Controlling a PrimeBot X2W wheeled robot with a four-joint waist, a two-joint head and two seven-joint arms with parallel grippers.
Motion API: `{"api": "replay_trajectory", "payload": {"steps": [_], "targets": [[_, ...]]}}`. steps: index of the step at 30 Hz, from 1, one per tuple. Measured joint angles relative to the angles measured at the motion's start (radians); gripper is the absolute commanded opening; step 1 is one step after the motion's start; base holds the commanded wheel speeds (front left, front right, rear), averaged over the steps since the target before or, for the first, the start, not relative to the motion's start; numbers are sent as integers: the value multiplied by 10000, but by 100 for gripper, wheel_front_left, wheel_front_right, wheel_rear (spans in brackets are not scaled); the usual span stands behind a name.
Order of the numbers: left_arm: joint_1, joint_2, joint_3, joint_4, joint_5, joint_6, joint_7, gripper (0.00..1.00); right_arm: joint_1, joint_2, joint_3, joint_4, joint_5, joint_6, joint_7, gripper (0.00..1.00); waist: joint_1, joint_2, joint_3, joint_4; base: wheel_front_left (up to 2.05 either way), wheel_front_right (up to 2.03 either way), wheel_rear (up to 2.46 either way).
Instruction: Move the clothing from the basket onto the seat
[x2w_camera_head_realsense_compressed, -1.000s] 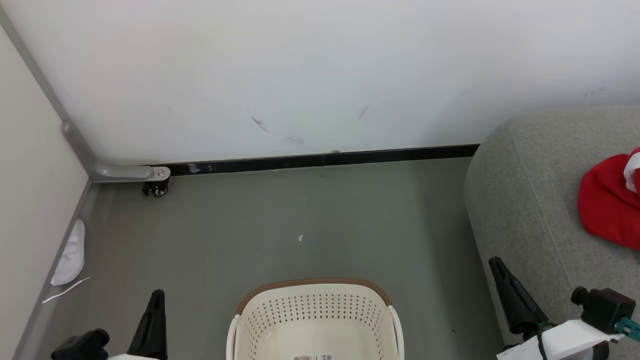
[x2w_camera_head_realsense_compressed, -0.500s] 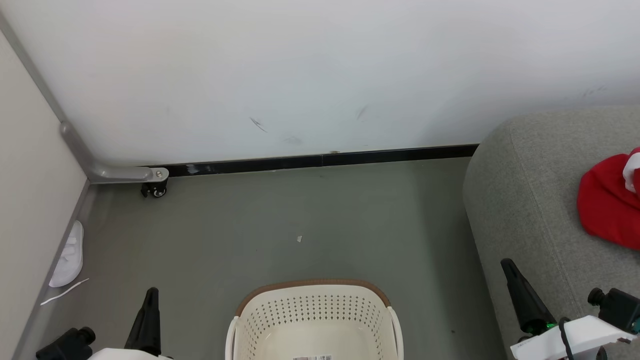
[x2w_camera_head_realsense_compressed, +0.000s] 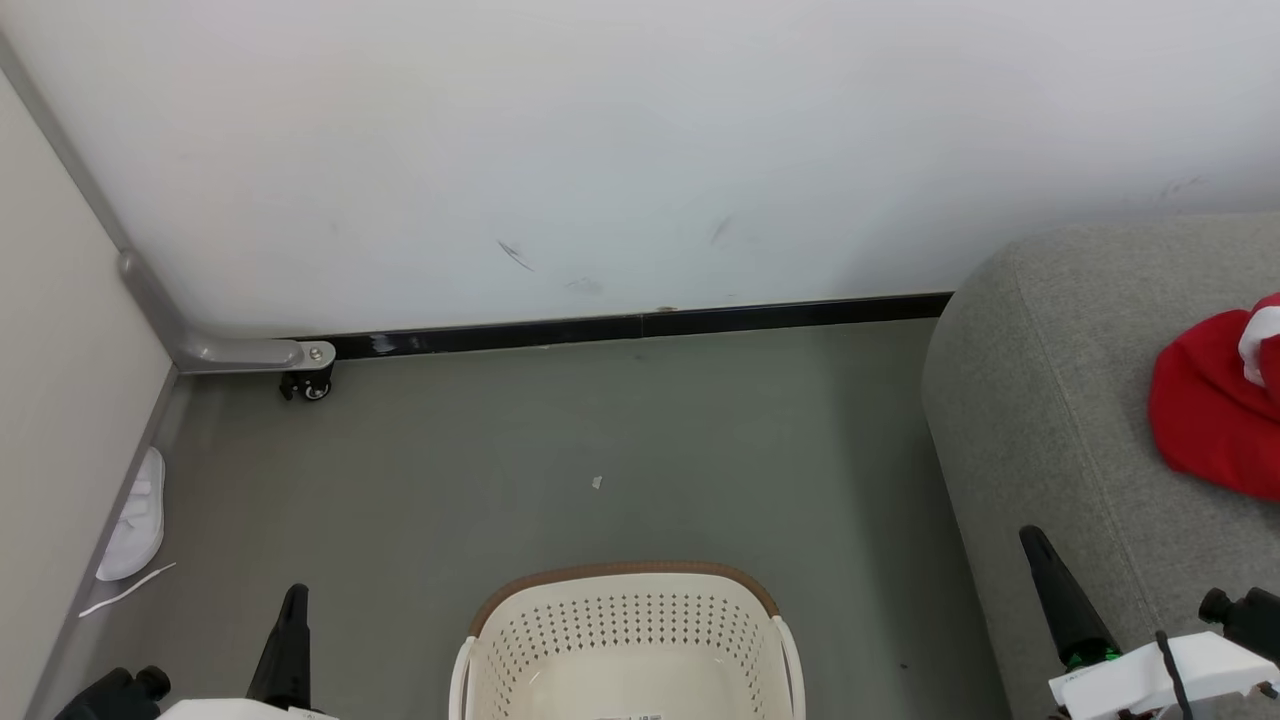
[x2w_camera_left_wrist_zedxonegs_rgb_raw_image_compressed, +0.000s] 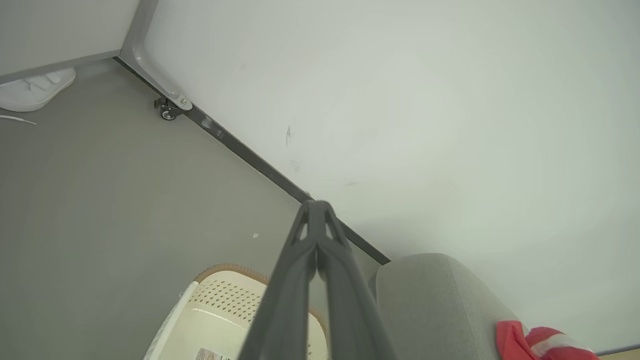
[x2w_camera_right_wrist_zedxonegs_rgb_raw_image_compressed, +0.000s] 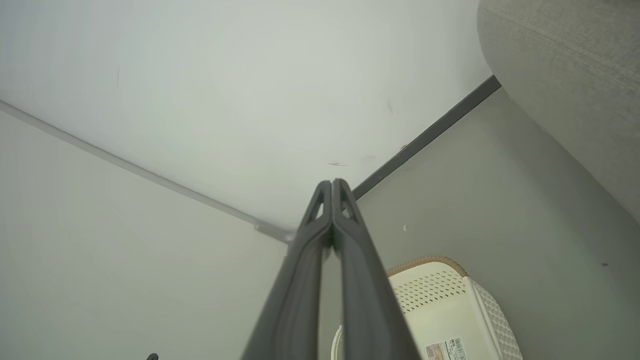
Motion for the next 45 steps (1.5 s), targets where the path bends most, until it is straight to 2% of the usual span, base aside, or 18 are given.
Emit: {"api": "replay_trajectory", "payload": {"steps": [12, 18, 45], "targets": [[-215, -13, 190, 171, -1371, -171, 378, 0, -287, 84, -190, 345, 1567, -2, 297, 0, -96, -1, 64, -35, 0, 0, 0], [-265, -19, 261, 284, -2117, -257, 608, 0, -406, 107, -322, 579, 2393, -2, 485, 0, -127, 0, 107, -54, 0, 0, 0], [-716, -42, 717, 660, -5396, -568, 1528, 0, -826, 226, -828, 1254, 6144, -4, 1208, 0, -145, 0, 143, -138, 0, 0, 0]]}}
